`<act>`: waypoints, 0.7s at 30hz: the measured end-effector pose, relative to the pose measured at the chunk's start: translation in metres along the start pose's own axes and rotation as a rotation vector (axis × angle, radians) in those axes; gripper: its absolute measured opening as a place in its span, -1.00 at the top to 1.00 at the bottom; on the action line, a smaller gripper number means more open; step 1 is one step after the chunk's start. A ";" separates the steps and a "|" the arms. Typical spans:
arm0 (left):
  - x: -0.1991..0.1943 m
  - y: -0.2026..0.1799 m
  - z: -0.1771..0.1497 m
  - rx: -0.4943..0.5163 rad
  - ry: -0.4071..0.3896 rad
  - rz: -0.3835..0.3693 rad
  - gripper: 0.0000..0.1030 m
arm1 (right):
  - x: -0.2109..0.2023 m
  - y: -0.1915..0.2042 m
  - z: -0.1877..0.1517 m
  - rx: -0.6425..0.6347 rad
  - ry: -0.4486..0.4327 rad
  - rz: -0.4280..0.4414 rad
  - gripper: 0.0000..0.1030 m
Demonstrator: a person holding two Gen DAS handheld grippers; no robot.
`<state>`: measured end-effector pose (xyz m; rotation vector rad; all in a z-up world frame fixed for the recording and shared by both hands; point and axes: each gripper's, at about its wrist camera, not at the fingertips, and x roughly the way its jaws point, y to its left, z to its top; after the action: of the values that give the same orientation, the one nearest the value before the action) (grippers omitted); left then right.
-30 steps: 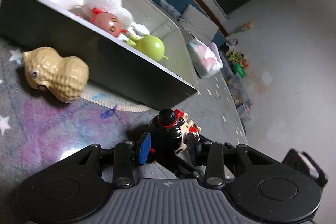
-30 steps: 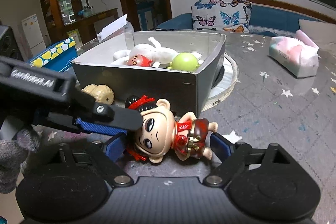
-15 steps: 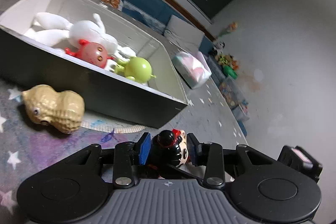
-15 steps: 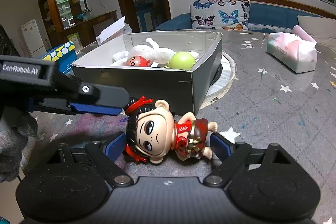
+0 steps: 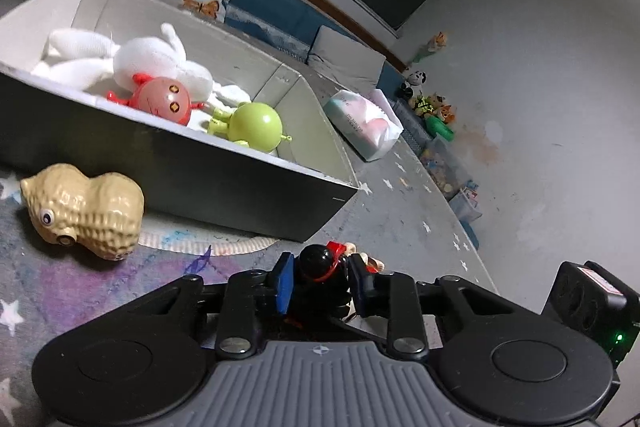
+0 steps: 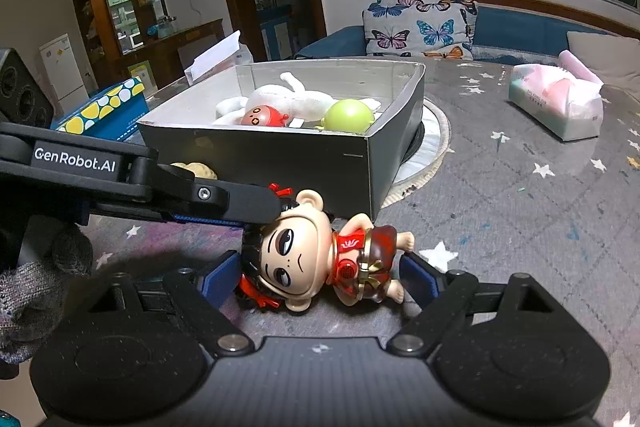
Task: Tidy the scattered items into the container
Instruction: 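Lift the doll figure with both tools and carry it over the box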
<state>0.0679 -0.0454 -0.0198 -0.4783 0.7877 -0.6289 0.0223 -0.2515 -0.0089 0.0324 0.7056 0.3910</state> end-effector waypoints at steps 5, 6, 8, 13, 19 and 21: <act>-0.019 -0.013 0.007 0.027 -0.044 -0.022 0.46 | -0.017 0.008 0.010 -0.035 -0.041 0.001 -0.70; -0.024 -0.017 0.010 0.038 -0.062 -0.026 0.46 | -0.021 0.009 0.014 -0.044 -0.053 0.001 -0.70; -0.033 -0.024 0.019 0.055 -0.098 -0.032 0.46 | -0.028 0.013 0.026 -0.071 -0.082 0.000 -0.70; -0.043 -0.027 0.050 0.075 -0.170 -0.020 0.45 | -0.026 0.018 0.068 -0.137 -0.128 0.026 -0.70; -0.039 -0.006 0.083 0.033 -0.215 0.013 0.45 | 0.007 0.014 0.111 -0.168 -0.110 0.085 -0.70; -0.035 0.003 0.089 0.013 -0.217 0.028 0.45 | 0.020 0.011 0.120 -0.166 -0.089 0.110 -0.70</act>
<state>0.1190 -0.0051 0.0508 -0.5130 0.5833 -0.5452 0.1092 -0.2220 0.0721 -0.0684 0.5829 0.5496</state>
